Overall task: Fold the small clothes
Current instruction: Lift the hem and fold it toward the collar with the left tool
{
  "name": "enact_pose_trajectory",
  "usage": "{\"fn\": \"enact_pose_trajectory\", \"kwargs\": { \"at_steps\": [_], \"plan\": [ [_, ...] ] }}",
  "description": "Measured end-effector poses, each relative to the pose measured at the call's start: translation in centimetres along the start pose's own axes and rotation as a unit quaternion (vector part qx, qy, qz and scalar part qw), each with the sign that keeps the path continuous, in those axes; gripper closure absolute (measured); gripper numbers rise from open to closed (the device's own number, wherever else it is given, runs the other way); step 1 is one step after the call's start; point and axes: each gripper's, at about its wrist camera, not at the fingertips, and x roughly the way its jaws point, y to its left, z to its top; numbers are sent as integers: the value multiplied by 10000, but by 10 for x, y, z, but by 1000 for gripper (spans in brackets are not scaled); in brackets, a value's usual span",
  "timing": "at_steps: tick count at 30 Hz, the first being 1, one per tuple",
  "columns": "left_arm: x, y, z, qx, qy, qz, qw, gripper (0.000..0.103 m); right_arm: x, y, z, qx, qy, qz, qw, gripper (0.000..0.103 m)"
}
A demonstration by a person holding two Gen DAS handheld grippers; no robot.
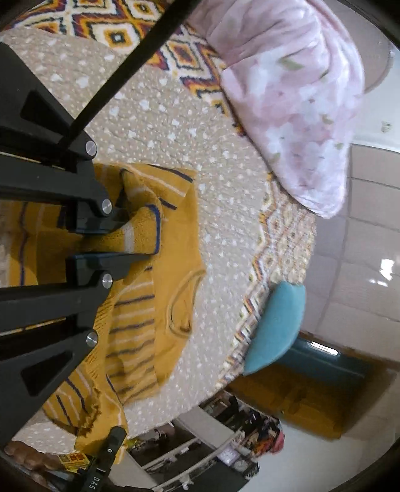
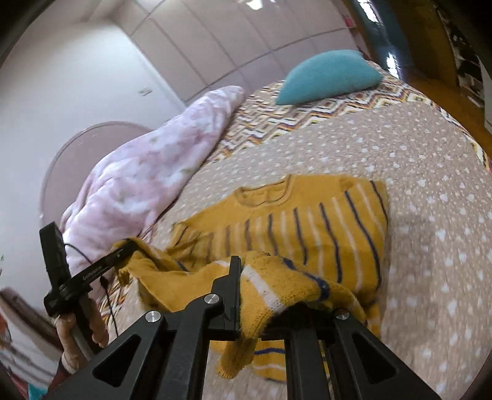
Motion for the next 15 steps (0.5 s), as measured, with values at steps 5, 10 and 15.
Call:
{"fn": "enact_pose_trajectory", "kwargs": {
  "at_steps": [5,10,15],
  "plan": [
    [45,8,4,-99,420,148,9990,95,51,-28,22,328,390,-201,9985,95],
    [79,20,16,-443,696,46,9966,92,93,-57,39,828,629,-165,9944,93],
    [97,33,27,-965,859,-369,9909,87,115,-69,51,1103,677,-93,9915,91]
  ]
}}
